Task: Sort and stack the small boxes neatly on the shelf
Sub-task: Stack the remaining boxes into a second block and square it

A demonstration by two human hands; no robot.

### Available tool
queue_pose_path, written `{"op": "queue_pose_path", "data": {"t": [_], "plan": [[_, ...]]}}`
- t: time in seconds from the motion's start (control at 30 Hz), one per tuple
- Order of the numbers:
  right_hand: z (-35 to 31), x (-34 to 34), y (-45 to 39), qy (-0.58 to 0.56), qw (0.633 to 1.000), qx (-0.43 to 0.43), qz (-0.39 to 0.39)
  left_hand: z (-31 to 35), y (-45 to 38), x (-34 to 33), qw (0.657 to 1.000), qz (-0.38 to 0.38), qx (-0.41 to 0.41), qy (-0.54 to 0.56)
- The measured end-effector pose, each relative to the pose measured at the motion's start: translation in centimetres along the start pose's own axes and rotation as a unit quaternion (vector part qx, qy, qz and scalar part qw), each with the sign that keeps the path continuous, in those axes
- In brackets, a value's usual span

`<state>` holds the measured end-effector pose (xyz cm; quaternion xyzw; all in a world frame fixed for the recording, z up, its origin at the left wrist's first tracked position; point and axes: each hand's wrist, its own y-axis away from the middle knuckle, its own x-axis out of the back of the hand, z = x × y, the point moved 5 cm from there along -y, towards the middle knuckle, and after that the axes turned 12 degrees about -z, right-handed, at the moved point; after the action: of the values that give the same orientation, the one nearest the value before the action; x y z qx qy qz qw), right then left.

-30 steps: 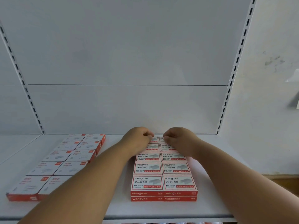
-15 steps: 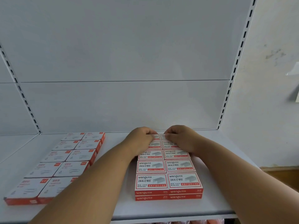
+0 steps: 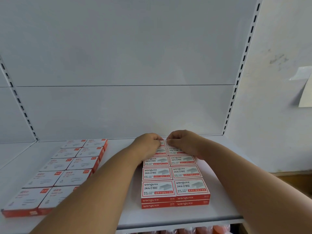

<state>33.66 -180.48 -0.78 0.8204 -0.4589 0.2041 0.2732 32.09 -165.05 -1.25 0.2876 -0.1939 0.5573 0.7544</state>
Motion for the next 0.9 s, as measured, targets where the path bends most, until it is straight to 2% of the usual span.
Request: {"op": "queue_pose_path", "data": {"t": [0.17, 0.27, 0.33, 0.4, 0.47, 0.53, 0.6, 0.7, 0.9], "plan": [[0.1, 0.0, 0.0, -0.002, 1.0, -0.001, 0.017, -0.1, 0.0, 0.0, 1.0, 0.016, 0.007, -0.02], [0.7, 0.2, 0.4, -0.027, 0.999, -0.015, 0.042, -0.5, 0.2, 0.4, 0.998, 0.051, 0.004, 0.022], [1.3, 0.8, 0.7, -0.135, 0.987, 0.006, 0.089, -0.9, 0.7, 0.9, 0.99, 0.099, -0.013, 0.099], [1.8, 1.5, 1.0, -0.267, 0.952, 0.036, 0.145, -1.4, 1.2, 1.5, 0.967, 0.133, -0.026, 0.216], [1.8, 1.8, 1.1, -0.338, 0.926, 0.047, 0.163, -1.5, 1.6, 1.4, 0.944, 0.121, -0.038, 0.306], [1.5, 1.1, 1.0, -0.366, 0.92, 0.041, 0.133, -1.1, 1.7, 1.0, 0.951, 0.09, -0.05, 0.291], [1.2, 0.3, 0.9, -0.312, 0.943, 0.029, 0.116, -0.5, 1.6, 0.5, 0.969, 0.061, -0.054, 0.232], [0.8, 0.1, 0.8, -0.159, 0.977, 0.025, 0.14, 0.0, 1.6, 0.1, 0.985, 0.037, -0.041, 0.161], [0.3, 0.0, 0.9, -0.075, 0.987, 0.029, 0.141, 0.1, 1.4, -0.2, 0.996, 0.022, -0.026, 0.085]]}}
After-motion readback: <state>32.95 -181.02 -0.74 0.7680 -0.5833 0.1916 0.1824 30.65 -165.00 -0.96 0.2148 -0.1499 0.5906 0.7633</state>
